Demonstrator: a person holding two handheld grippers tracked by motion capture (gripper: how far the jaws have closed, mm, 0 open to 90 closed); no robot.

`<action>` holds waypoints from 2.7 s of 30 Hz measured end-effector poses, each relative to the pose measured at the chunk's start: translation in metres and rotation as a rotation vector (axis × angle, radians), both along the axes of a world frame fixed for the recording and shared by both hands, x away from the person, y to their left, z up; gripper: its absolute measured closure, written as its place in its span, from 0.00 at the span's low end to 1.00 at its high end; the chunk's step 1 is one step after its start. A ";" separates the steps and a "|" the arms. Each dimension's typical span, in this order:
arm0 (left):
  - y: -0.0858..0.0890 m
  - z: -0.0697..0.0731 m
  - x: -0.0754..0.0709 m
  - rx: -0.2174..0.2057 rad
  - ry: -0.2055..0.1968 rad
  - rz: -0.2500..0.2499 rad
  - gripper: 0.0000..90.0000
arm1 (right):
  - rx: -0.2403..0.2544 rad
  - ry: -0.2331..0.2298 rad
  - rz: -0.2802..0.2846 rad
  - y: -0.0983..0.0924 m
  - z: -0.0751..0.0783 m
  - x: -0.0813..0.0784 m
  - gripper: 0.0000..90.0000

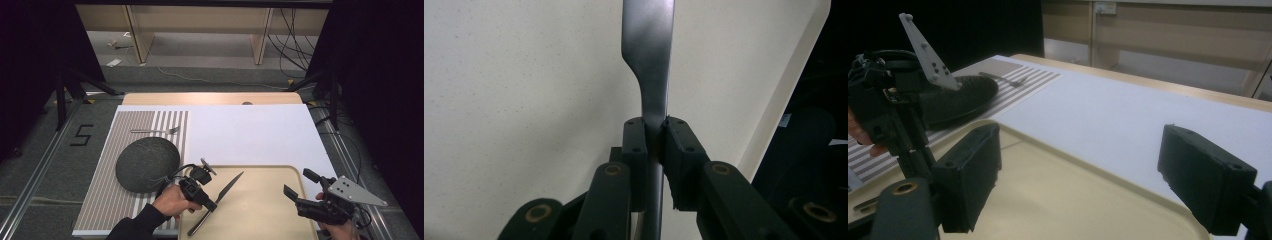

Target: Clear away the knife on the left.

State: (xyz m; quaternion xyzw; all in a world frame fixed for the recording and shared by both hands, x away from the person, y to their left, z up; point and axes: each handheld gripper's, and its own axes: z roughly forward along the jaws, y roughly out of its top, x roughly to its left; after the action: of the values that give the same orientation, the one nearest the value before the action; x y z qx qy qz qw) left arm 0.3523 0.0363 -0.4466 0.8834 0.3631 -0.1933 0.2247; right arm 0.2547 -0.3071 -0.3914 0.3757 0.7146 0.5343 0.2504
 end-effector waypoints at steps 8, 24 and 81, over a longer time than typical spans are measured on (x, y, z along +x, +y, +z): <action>-0.003 -0.010 0.002 0.048 0.001 0.014 0.89 | 0.000 0.000 0.003 -0.001 0.001 -0.001 0.21; -0.006 -0.004 -0.003 0.016 -0.119 0.010 0.66 | 0.000 0.000 0.005 0.000 0.001 -0.001 0.21; -0.010 -0.014 0.005 0.187 -0.378 -0.040 1.00 | -0.003 -0.003 0.004 0.000 0.001 -0.001 0.21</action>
State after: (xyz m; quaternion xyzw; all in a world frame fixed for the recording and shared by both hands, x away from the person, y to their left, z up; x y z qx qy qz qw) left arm 0.3570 0.0260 -0.4606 0.9279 0.3134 0.0058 0.2020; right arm 0.2538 -0.3070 -0.3907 0.3729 0.7160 0.5342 0.2508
